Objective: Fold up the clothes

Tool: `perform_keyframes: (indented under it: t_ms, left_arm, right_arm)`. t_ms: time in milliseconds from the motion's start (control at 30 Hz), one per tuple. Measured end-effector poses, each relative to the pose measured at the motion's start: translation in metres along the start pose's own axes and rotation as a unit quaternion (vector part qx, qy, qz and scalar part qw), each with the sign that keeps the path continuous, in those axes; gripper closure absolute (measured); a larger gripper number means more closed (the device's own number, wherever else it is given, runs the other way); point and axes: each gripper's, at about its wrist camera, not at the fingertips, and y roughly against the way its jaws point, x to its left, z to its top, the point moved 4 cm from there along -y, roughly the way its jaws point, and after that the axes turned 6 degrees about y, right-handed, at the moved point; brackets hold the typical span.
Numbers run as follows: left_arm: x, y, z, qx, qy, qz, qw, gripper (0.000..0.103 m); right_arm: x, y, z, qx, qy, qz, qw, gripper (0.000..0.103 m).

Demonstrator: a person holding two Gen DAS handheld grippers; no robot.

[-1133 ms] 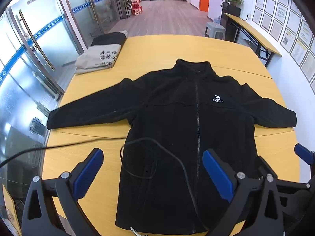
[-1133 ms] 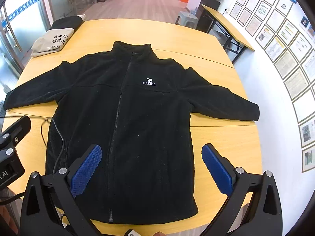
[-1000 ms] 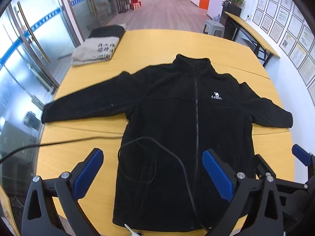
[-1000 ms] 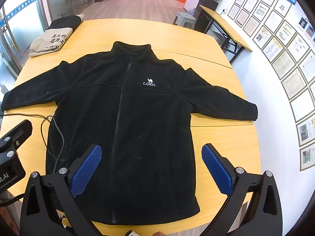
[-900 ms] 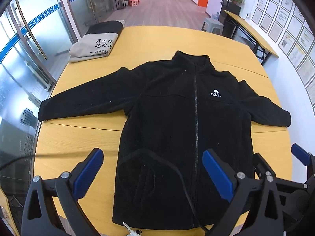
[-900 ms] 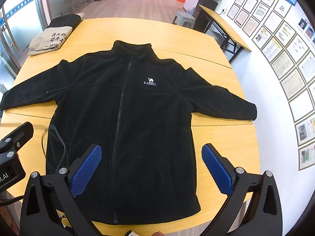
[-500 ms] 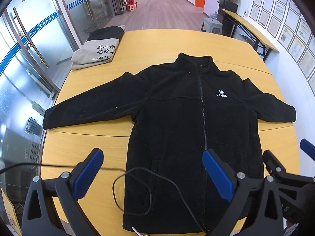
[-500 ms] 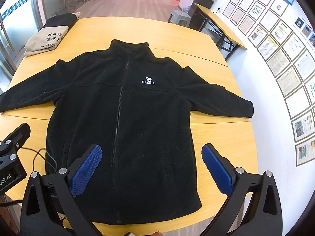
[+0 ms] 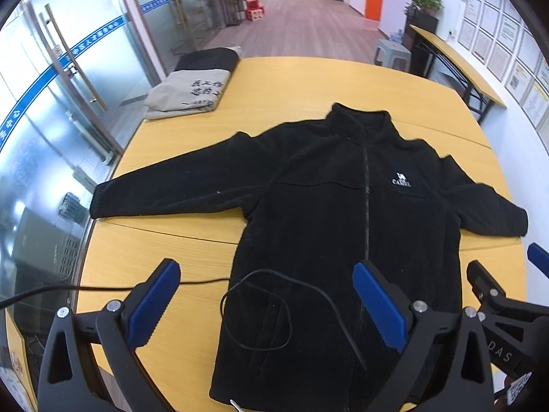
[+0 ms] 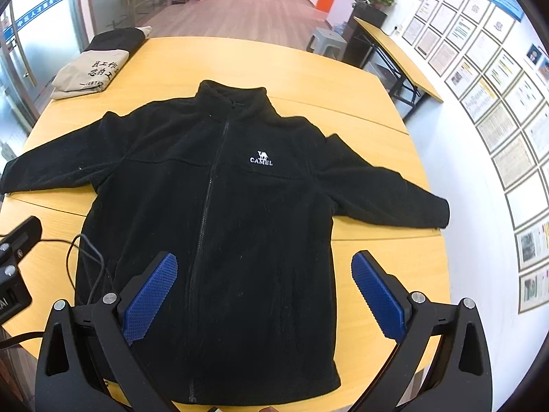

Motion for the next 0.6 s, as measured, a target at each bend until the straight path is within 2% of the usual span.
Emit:
perform_keyframes:
  t_ms: [233, 600]
  left_arm:
    - [0.005, 0.004, 0.000, -0.006, 0.000, -0.007, 1.0000, 0.000]
    - [0.003, 0.003, -0.007, -0.005, -0.029, -0.027, 0.9992, 0.000]
  right_arm:
    - [0.006, 0.005, 0.000, -0.001, 0.013, -0.005, 1.000, 0.001]
    - [0.013, 0.012, -0.012, 0.005, -0.005, -0.017, 1.000, 0.001]
